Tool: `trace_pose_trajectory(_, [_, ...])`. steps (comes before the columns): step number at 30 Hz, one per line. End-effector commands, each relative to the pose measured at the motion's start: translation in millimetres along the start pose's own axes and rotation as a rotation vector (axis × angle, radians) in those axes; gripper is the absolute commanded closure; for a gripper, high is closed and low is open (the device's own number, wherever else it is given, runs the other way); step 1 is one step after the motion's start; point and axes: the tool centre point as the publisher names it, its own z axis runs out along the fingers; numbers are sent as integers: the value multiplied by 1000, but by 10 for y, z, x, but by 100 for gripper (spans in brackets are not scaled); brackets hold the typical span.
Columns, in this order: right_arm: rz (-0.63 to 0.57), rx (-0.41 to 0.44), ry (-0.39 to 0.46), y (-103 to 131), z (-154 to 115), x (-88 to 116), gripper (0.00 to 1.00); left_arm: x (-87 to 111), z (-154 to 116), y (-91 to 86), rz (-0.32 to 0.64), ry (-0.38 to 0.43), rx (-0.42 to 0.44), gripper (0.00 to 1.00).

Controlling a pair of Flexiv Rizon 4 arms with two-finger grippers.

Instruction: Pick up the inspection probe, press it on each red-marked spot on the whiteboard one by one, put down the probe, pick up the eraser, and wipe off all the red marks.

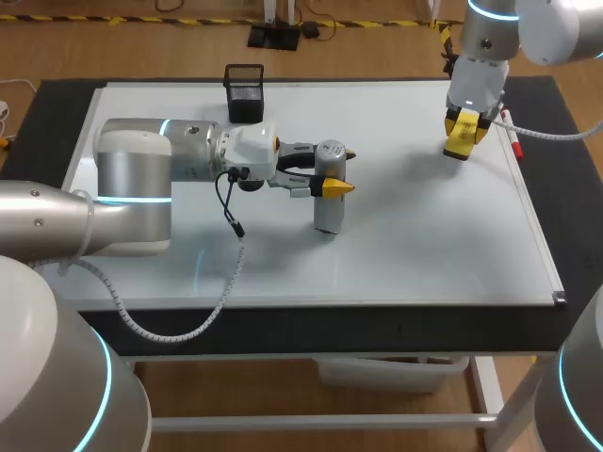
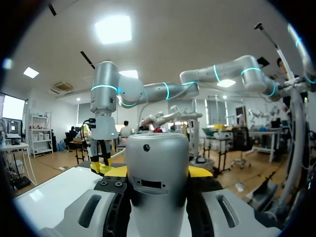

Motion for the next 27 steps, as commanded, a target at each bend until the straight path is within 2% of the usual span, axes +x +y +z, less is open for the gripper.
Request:
trace_pose_trajectory(1, [-2,0,3,-13,-5,-2,100,-40,25,52,-4,8,10,100])
trace_pose_trajectory(14, [-2,0,3,-13,-5,-2,100,-48,15,132,-27,-10,5,100])
trace_pose_trajectory(27, [-2,0,3,-13,-5,-2,100,-51,-15,112,-22,-16,5,100])
